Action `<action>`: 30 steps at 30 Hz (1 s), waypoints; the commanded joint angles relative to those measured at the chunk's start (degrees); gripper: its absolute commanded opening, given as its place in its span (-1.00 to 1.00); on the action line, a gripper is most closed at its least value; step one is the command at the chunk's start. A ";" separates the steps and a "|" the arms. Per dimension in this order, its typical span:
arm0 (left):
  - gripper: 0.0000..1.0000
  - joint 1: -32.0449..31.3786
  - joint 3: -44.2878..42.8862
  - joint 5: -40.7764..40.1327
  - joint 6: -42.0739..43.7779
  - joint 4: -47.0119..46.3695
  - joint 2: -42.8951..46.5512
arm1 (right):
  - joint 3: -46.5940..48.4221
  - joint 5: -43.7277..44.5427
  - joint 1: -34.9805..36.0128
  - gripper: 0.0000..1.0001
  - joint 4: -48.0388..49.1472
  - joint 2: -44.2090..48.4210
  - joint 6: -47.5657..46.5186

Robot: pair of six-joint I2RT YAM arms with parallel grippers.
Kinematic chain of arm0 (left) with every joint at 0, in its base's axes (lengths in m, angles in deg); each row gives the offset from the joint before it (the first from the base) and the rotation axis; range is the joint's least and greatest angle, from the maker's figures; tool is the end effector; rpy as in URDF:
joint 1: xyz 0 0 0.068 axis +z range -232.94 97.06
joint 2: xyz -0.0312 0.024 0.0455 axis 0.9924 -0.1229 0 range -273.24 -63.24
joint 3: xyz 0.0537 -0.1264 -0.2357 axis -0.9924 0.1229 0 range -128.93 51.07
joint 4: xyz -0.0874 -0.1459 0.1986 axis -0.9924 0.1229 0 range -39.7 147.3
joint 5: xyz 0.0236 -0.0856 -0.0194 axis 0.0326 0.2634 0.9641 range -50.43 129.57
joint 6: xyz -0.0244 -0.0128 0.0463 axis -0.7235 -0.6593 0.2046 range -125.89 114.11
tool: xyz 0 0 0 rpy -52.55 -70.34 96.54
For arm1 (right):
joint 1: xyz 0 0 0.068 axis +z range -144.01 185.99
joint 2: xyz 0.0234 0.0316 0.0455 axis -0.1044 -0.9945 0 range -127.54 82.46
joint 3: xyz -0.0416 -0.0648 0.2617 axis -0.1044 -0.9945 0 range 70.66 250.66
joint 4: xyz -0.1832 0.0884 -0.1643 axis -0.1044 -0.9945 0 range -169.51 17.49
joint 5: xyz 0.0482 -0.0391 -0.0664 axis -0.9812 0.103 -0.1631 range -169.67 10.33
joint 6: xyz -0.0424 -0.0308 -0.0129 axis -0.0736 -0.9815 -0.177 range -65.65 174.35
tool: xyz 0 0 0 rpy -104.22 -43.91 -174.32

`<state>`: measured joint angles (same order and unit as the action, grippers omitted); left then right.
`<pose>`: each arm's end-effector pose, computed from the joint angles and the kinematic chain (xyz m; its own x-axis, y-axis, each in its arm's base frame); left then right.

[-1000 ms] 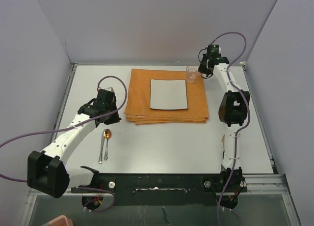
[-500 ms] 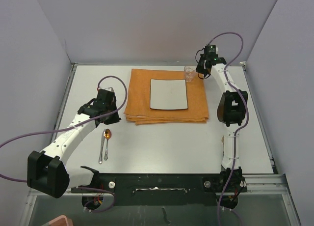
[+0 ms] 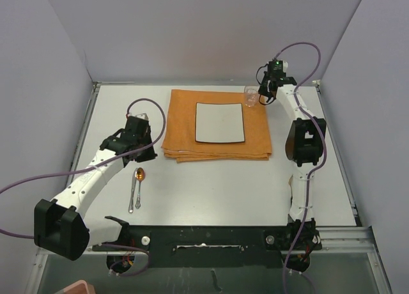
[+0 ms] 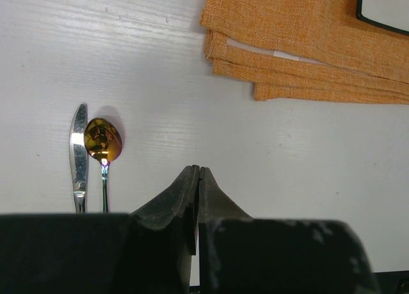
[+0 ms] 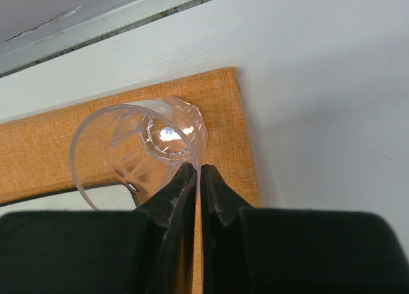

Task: Set the dinner table for one person
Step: Place the cup on the napkin.

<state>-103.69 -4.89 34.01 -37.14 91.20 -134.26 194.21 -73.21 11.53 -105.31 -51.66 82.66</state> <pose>0.2327 -0.0845 0.2668 -0.8191 -0.2418 -0.5202 -0.1439 0.9644 -0.2218 0.5330 0.0476 0.2419 -0.6086 0.4146 -0.6765 0.3115 0.9090 0.2768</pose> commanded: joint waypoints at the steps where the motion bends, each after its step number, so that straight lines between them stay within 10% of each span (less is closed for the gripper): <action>1: -1.00 -0.52 -0.87 -0.34 0.13 -0.48 2.25 | -1.11 1.88 -0.56 -1.00 4.14 5.93 -0.63; 30: -1.00 -2.01 -0.65 -1.04 -0.10 0.60 2.68 | 2.38 0.45 -0.85 -1.00 6.07 2.53 -2.43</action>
<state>-105.40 -4.89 33.79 -37.16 92.29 -133.52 193.16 -72.75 11.20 -102.56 -51.14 80.89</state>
